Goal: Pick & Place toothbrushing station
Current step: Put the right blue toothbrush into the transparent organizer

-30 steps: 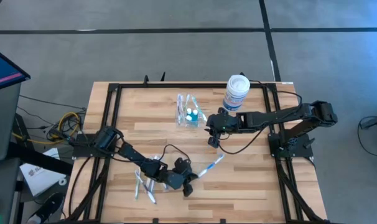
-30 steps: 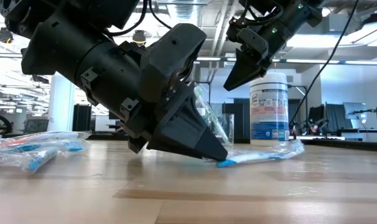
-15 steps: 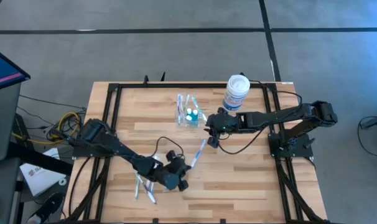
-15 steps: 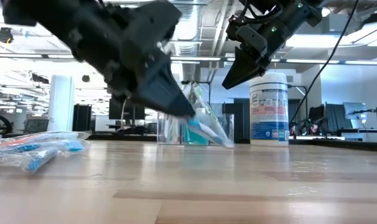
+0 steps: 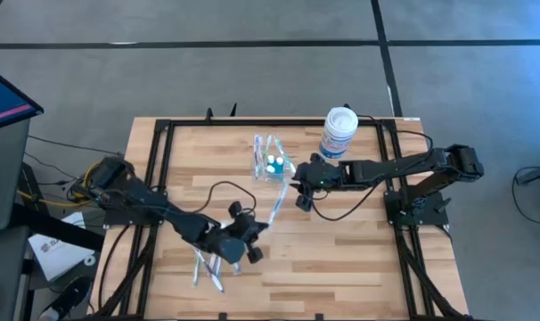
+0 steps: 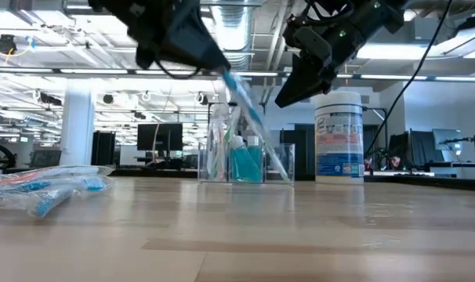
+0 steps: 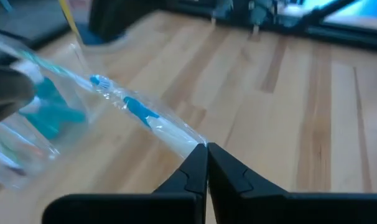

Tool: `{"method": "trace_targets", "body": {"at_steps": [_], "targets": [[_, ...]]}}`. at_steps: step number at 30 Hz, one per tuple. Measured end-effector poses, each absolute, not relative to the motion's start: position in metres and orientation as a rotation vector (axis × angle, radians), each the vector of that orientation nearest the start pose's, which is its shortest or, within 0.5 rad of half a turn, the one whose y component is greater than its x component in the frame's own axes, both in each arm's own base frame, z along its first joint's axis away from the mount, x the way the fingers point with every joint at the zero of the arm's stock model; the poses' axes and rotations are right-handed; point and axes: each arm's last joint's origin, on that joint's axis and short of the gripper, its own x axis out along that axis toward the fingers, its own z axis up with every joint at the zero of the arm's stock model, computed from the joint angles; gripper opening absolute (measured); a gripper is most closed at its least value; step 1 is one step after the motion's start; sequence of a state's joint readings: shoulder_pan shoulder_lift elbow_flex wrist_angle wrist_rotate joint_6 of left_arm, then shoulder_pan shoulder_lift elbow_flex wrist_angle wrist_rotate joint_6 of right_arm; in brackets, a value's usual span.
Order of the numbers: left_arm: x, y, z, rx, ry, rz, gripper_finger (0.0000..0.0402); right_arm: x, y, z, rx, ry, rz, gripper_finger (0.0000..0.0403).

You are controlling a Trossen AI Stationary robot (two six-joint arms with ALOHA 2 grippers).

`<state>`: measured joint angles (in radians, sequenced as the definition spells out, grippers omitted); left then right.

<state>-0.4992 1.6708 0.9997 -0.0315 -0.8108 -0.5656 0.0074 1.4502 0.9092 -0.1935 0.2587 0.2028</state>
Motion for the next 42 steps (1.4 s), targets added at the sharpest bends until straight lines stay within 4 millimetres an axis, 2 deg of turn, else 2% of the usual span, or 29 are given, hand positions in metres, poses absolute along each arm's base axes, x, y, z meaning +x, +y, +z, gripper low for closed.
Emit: {"method": "trace_targets", "body": {"at_steps": [6, 14, 21, 26, 42], "targets": [[0.299, -0.137, 0.228, -0.085, 0.382, 0.469, 0.0000, 0.303, -0.004, 0.230, 0.112, 0.660, -0.282, 0.0088], [0.268, -0.119, 0.241, -0.070, 0.309, 0.549, 0.0000, 0.309, -0.003, 0.238, 0.139, 0.563, -0.236, 0.0088], [0.246, -0.112, 0.244, -0.054, 0.278, 0.554, 0.0000, 0.317, -0.001, 0.252, 0.177, 0.403, -0.143, 0.0088], [0.237, -0.117, 0.246, 0.006, 0.223, 0.545, 0.0000, 0.320, -0.001, 0.258, 0.195, 0.334, -0.105, 0.0088], [0.229, -0.141, 0.263, 0.223, 0.148, 0.482, 0.0000, 0.326, -0.003, 0.270, 0.246, 0.198, 0.045, 0.0088]]}}
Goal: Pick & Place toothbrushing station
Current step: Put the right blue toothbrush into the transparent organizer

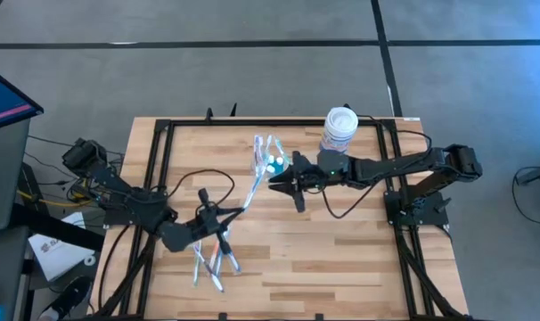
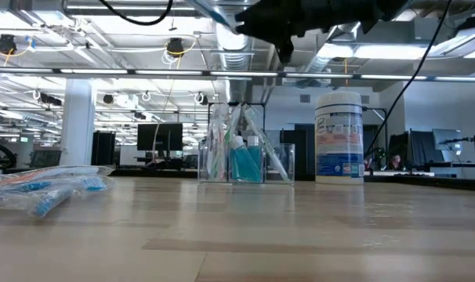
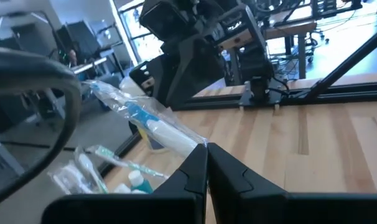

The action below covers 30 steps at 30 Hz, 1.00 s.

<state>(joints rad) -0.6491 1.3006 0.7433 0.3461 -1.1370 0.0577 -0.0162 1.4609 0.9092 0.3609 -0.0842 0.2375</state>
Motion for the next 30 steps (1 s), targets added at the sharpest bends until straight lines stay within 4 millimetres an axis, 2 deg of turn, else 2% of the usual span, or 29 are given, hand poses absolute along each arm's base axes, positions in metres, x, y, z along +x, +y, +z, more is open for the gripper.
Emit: {"method": "trace_targets", "body": {"at_steps": [14, 19, 30], "targets": [[0.224, -0.152, 0.270, 0.316, 0.120, 0.407, 0.0000, 0.327, 0.000, 0.281, 0.247, 0.099, 0.142, 0.0088], [0.224, -0.154, 0.271, 0.309, 0.108, 0.344, 0.0000, 0.327, 0.000, 0.284, 0.265, 0.066, 0.158, 0.0088], [0.224, -0.155, 0.270, 0.310, 0.108, 0.341, 0.0000, 0.327, -0.001, 0.290, 0.261, 0.023, 0.240, 0.0088]]}}
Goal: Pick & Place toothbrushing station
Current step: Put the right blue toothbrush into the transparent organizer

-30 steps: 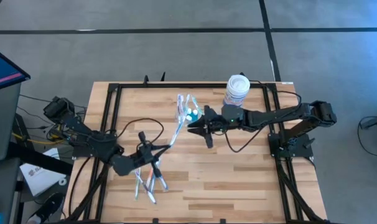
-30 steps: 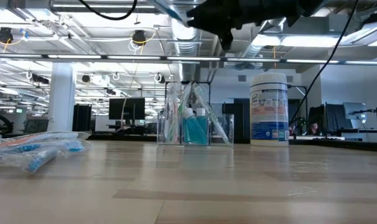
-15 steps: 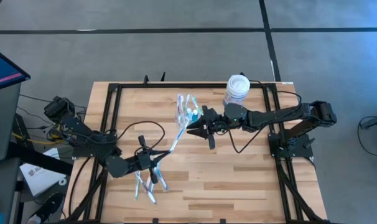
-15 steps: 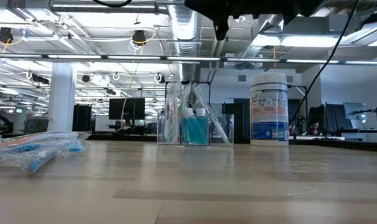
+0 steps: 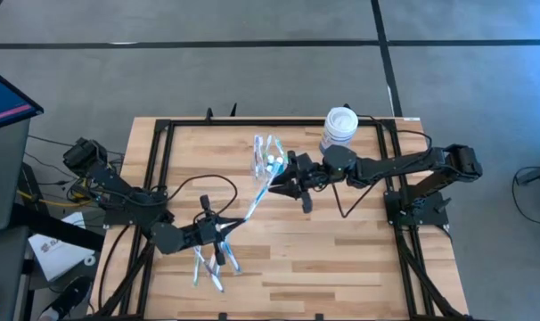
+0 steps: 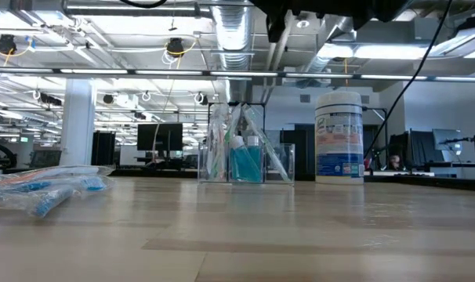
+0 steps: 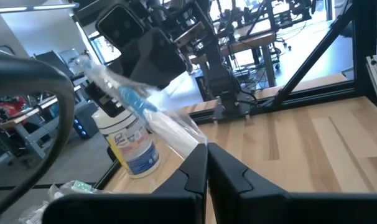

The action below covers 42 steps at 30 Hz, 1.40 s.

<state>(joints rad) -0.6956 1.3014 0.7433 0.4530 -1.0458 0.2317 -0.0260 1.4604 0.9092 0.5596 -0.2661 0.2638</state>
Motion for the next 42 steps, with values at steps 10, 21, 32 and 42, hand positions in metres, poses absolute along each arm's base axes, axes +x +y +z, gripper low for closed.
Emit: {"method": "trace_targets", "body": {"at_steps": [10, 21, 32, 42], "targets": [[0.224, -0.155, 0.270, 0.313, 0.111, 0.339, 0.0000, 0.326, -0.004, 0.291, 0.285, 0.025, 0.316, 0.0088], [0.224, -0.155, 0.270, 0.316, 0.113, 0.339, 0.0000, 0.325, -0.013, 0.296, 0.285, -0.023, 0.356, 0.0088], [0.224, -0.156, 0.269, 0.315, 0.111, 0.303, 0.0000, 0.325, -0.016, 0.298, 0.268, -0.051, 0.306, 0.0088], [0.224, -0.156, 0.269, 0.315, 0.111, 0.300, 0.0000, 0.325, -0.018, 0.301, 0.245, -0.091, 0.297, 0.0088]]}}
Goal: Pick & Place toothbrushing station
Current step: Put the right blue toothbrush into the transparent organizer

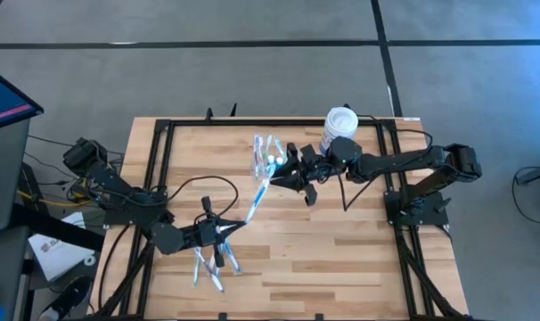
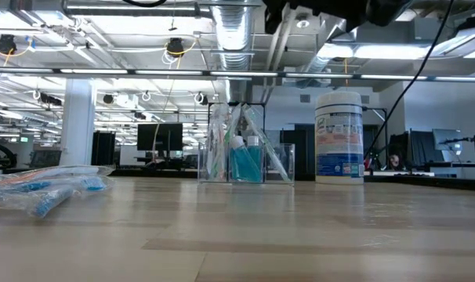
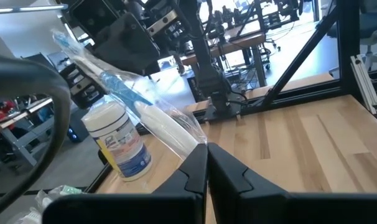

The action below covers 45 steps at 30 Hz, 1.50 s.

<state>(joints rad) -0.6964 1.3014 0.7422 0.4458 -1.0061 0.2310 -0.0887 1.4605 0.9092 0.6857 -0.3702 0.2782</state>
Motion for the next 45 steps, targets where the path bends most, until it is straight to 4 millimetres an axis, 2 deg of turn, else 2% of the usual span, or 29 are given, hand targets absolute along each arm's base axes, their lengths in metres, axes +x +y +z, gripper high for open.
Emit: {"method": "trace_targets", "body": {"at_steps": [26, 32, 35, 40, 45], "targets": [[0.2268, -0.1540, 0.2691, 0.333, 0.113, 0.271, 0.0000, 0.3235, -0.0153, 0.3041, 0.204, -0.116, 0.383, 0.0088], [0.2312, -0.1504, 0.2693, 0.326, 0.107, 0.216, 0.0000, 0.3234, -0.0140, 0.3039, 0.190, -0.114, 0.403, 0.0089], [0.2320, -0.1493, 0.2693, 0.326, 0.108, 0.220, 0.0000, 0.3236, -0.0126, 0.3032, 0.189, -0.107, 0.406, 0.0101], [0.2320, -0.1493, 0.2693, 0.326, 0.108, 0.220, 0.0000, 0.3236, -0.0126, 0.3035, 0.195, -0.108, 0.402, 0.0146], [0.2322, -0.1503, 0.2692, 0.324, 0.104, 0.182, 0.0000, 0.3241, -0.0121, 0.3064, 0.198, -0.147, 0.330, 0.0174]]}}
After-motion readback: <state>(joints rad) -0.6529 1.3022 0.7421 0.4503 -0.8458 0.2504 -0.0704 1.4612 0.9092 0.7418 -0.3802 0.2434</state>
